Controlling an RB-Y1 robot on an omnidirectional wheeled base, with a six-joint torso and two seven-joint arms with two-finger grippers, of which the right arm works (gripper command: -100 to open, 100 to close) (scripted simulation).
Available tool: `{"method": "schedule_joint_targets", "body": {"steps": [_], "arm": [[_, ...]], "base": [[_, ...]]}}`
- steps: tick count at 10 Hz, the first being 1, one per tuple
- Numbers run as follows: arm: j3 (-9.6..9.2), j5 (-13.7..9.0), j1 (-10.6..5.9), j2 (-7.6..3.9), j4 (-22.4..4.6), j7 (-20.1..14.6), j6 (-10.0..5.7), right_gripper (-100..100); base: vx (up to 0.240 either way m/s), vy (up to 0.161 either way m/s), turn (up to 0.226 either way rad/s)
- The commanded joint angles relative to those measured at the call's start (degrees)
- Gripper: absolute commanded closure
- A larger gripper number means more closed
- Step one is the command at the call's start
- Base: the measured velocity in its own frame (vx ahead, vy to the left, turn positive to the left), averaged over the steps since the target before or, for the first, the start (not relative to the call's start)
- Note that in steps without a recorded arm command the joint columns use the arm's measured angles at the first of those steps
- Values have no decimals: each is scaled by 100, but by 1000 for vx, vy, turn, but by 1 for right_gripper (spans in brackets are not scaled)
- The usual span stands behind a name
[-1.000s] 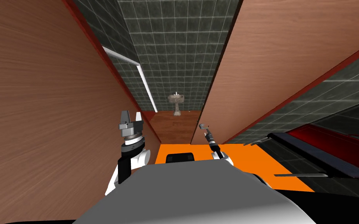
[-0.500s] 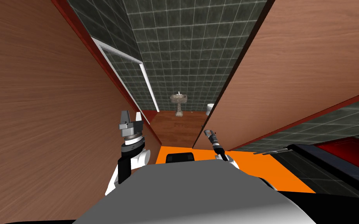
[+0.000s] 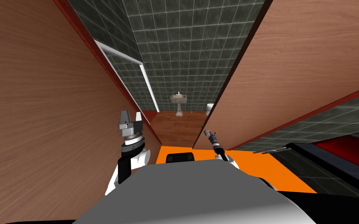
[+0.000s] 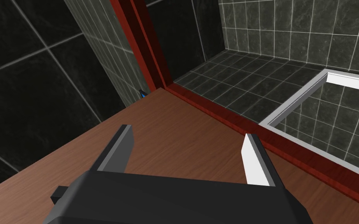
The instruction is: Pull the door open
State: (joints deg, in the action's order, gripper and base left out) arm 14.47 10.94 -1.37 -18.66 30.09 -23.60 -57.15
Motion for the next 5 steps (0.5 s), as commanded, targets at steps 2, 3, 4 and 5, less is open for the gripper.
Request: {"method": "schedule_joint_targets", "body": {"steps": [2, 3, 4, 5], "arm": [[-37, 74, 97, -73, -30, -109, -181, 100], [-48, 98, 128, -96, -40, -143, -239, 100], [-72, 149, 195, -147, -61, -219, -364, 100], [-72, 149, 195, -147, -61, -219, -364, 100]], "base": [[-49, -20, 67], [-169, -53, 125], [-171, -39, 95], [-129, -23, 14]]}}
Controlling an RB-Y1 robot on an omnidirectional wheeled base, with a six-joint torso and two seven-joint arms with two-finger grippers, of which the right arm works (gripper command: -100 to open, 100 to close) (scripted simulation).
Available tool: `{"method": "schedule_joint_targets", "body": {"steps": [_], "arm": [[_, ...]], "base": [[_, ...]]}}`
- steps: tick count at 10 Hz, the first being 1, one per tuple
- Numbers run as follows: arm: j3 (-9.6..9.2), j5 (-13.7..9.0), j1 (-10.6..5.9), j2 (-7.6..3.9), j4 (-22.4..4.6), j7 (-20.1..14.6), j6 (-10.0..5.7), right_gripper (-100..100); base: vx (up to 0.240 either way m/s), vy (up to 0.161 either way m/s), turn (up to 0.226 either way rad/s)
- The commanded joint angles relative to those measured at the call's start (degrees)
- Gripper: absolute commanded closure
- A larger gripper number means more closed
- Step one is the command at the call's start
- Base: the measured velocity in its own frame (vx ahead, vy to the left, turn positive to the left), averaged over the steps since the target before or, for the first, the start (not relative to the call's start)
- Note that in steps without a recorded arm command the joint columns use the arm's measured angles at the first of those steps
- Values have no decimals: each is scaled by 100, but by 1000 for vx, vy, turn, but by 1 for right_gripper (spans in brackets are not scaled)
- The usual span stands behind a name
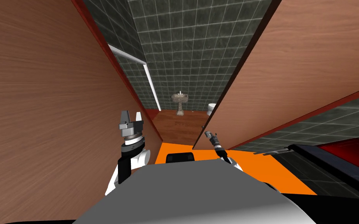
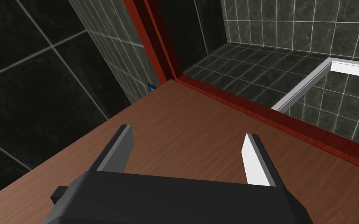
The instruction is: Pull the door open
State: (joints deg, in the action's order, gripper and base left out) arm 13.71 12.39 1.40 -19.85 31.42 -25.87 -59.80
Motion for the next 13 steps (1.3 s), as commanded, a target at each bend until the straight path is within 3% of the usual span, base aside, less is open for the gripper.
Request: {"method": "schedule_joint_targets", "body": {"steps": [1, 3, 7, 8, 9, 10, 13], "arm": [[3, 4, -82, -28, -193, 9, -100, 100], [-51, 117, 67, -142, -240, -159, -378, 100], [-112, 244, 233, -269, -291, -346, -690, 100], [-122, 264, 260, -289, -299, -375, -739, 100], [-119, 251, 204, -260, -333, -333, -694, 100], [-120, 290, 280, -291, -394, -369, -851, 100], [-108, 350, 414, -358, -454, -435, -1096, 100]], "base": [[-70, -7, -22], [-118, -42, 111], [-124, -33, 75], [-130, -47, 67], [-55, -20, 14], [-149, -43, 173], [-222, -78, 183]]}}
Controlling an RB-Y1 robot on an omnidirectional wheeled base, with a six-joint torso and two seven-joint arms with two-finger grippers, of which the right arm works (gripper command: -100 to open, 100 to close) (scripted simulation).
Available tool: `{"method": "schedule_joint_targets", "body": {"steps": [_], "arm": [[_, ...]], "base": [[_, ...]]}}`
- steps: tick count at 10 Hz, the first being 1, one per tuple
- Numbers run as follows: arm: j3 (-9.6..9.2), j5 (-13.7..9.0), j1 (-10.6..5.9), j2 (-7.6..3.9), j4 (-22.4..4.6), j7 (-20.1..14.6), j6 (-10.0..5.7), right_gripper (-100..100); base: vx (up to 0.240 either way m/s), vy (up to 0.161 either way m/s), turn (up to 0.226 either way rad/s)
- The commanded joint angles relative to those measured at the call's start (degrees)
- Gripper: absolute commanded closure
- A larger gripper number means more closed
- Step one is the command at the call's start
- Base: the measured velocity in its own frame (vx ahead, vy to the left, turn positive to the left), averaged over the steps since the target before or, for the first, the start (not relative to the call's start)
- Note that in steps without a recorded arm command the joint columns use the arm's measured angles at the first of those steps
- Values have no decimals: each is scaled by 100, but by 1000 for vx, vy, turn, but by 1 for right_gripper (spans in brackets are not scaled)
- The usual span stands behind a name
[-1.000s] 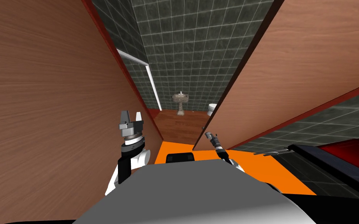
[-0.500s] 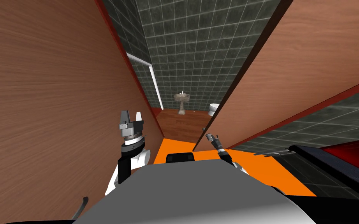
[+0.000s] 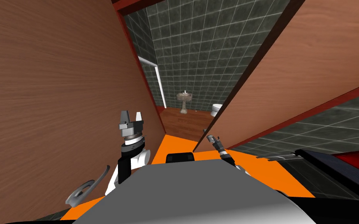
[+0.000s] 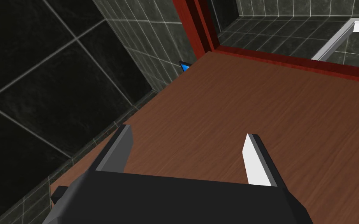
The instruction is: Pull the door open
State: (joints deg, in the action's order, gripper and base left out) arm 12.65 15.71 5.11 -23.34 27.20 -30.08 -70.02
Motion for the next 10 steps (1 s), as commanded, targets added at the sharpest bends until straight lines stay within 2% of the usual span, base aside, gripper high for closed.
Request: {"method": "schedule_joint_targets", "body": {"steps": [1, 2, 3, 4, 6, 7, 10], "arm": [[4, 39, 91, -34, -54, -38, -164, 100], [9, 61, 140, -59, -76, -62, -253, 100], [9, 61, 140, -59, -76, -62, -253, 100], [17, 100, 226, -103, -115, -104, -413, 100], [23, 130, 294, -137, -146, -137, -538, 100], [21, 117, 224, -126, -197, -119, -498, 100], [21, 142, 196, -141, -284, -121, -559, 100]], "base": [[-199, -69, 213], [-191, -65, 158], [-137, -41, 35], [-171, -61, 202], [-201, -72, 167], [-84, -19, 15], [-211, -60, 169]]}}
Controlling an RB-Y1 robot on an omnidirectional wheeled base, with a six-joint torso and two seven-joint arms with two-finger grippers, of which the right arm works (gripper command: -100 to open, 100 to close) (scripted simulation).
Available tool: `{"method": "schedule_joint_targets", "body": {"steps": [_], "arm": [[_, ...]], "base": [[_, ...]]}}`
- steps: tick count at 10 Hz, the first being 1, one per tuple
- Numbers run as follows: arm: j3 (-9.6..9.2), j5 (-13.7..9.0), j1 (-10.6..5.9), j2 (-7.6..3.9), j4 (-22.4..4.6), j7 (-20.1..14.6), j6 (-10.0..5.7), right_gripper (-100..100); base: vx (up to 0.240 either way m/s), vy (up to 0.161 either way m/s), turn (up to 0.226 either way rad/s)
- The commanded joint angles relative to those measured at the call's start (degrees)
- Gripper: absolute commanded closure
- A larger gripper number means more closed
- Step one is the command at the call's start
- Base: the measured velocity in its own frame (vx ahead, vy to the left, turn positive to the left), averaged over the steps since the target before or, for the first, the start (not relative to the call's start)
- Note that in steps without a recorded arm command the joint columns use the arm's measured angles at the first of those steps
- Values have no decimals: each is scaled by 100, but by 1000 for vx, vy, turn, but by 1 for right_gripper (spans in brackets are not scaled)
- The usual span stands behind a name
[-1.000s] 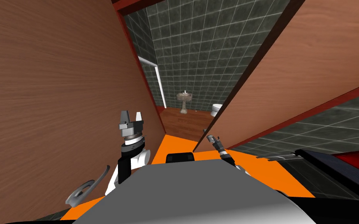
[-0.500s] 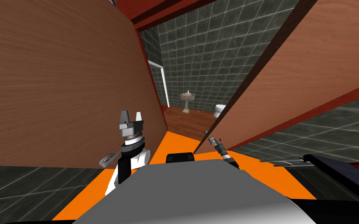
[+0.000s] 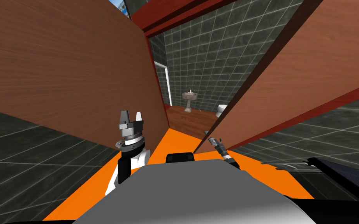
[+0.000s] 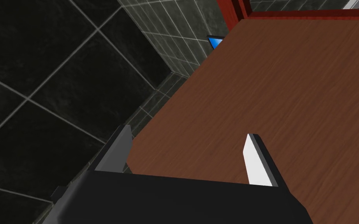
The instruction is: Pull the door open
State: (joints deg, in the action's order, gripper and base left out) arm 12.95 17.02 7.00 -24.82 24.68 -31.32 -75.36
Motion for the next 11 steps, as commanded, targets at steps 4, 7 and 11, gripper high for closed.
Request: {"method": "schedule_joint_targets", "body": {"steps": [4, 7, 11], "arm": [[-2, 42, -54, -20, -140, -2, -94, 100], [3, 62, -94, -39, -211, -6, -140, 100], [-164, -172, -231, 4, -227, 127, 58, 100]], "base": [[-261, -82, 200], [-239, -87, 187], [-178, -53, 136]]}}
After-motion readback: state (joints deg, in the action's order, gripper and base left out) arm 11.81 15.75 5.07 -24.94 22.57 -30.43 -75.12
